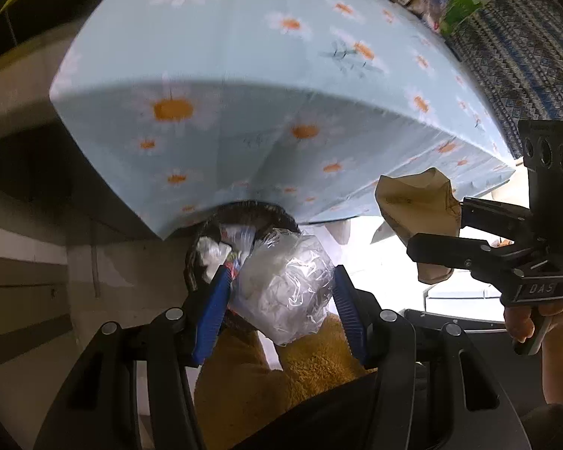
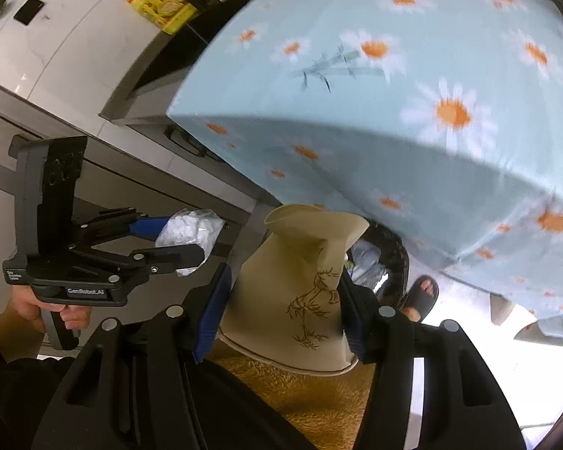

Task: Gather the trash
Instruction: 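Open both tools over the bin to drop the tissue ball and cup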

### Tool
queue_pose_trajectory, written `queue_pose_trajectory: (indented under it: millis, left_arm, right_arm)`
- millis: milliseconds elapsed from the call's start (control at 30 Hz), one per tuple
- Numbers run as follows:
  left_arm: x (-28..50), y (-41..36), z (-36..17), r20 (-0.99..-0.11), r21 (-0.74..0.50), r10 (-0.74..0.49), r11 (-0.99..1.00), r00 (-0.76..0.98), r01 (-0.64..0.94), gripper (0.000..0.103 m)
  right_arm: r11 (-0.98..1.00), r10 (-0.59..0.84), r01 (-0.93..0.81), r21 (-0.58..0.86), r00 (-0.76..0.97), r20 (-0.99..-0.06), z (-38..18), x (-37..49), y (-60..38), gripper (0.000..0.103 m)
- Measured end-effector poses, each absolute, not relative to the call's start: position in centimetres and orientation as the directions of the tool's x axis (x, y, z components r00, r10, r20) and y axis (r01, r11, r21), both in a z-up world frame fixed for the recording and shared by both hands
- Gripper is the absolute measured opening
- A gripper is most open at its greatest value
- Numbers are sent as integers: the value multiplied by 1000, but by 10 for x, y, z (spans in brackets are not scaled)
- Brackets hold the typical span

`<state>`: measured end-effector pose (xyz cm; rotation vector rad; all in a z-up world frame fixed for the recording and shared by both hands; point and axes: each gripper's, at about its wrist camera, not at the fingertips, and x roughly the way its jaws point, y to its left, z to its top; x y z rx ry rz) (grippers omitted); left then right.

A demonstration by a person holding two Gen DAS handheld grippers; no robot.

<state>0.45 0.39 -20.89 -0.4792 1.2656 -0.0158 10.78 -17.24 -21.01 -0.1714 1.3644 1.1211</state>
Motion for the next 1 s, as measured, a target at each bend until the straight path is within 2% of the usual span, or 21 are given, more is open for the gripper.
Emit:
queue_pose_trajectory:
  millis: [400,433,500,533,1000]
  left_arm:
    - [3,-2,-235,-918,-368,-302,889,257,-271,55]
    - [4,-2,-236,-920,-365,-299,890,252,-274,58]
    - [6,-2,-236,-923,-361,-295,888,249,-286,66]
    - [7,-2,-237,-922,-364,-299,885,246,-291,67]
    - [10,-1,-233,-926,-355,-292,888,239,-293,67]
  right_arm:
    - [540,520,-658,525,-229,-823,-235,111,-166,56]
    - [539,524,-660,524,-225,-822,-233,112,-167,56]
    - [540,534,-655,528,-218,-817,-231,116,-171,62]
    - [543,543,-639,545,-229,-808,-232,118,-171,66]
    - [574,580,-585,573,-204,-789,-224,132,-179,67]
